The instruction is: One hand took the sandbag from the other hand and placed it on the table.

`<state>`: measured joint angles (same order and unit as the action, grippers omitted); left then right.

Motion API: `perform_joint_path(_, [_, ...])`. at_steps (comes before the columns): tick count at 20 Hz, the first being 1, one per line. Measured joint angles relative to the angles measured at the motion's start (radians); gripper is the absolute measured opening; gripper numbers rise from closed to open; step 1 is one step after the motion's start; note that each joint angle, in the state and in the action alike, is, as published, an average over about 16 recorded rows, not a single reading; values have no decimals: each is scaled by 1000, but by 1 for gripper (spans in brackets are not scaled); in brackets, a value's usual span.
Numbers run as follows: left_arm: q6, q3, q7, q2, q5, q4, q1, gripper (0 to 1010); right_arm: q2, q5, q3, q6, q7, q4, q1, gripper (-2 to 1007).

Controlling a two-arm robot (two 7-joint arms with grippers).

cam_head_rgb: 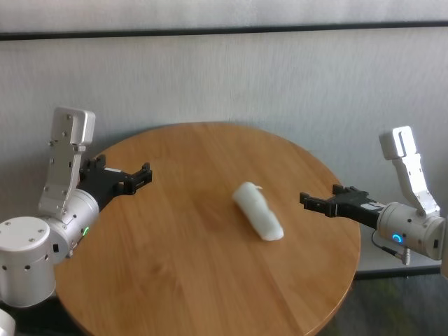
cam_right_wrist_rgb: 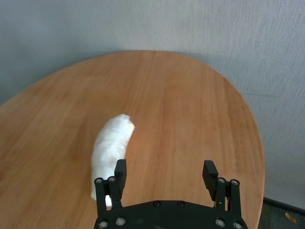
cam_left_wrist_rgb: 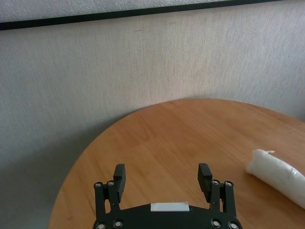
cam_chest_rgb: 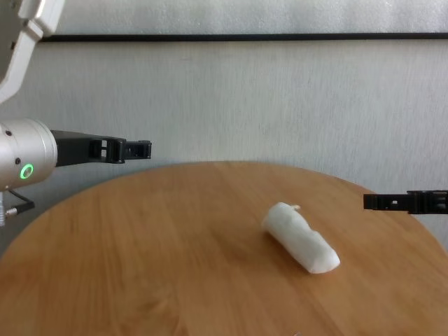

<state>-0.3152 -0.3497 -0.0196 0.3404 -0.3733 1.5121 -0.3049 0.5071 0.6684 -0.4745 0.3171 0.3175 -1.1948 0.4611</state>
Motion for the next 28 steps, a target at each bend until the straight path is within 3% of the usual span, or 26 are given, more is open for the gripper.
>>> perform_joint_path(7, [0, 0, 0, 0, 0, 0, 0, 1002, -8, -8, -3, -10, 13, 2, 8, 1002])
perform_joint_path(13, [0, 0, 0, 0, 0, 0, 0, 1002, -42, -30, -19, -35, 49, 17, 42, 1002])
perform_joint_path(17, [0, 0, 0, 0, 0, 0, 0, 1002, -85, -52, -39, -58, 85, 42, 77, 1003])
perform_joint_path(28, [0, 0, 0, 0, 0, 0, 0, 1002, -230, -107, -100, -101, 164, 146, 169, 1003])
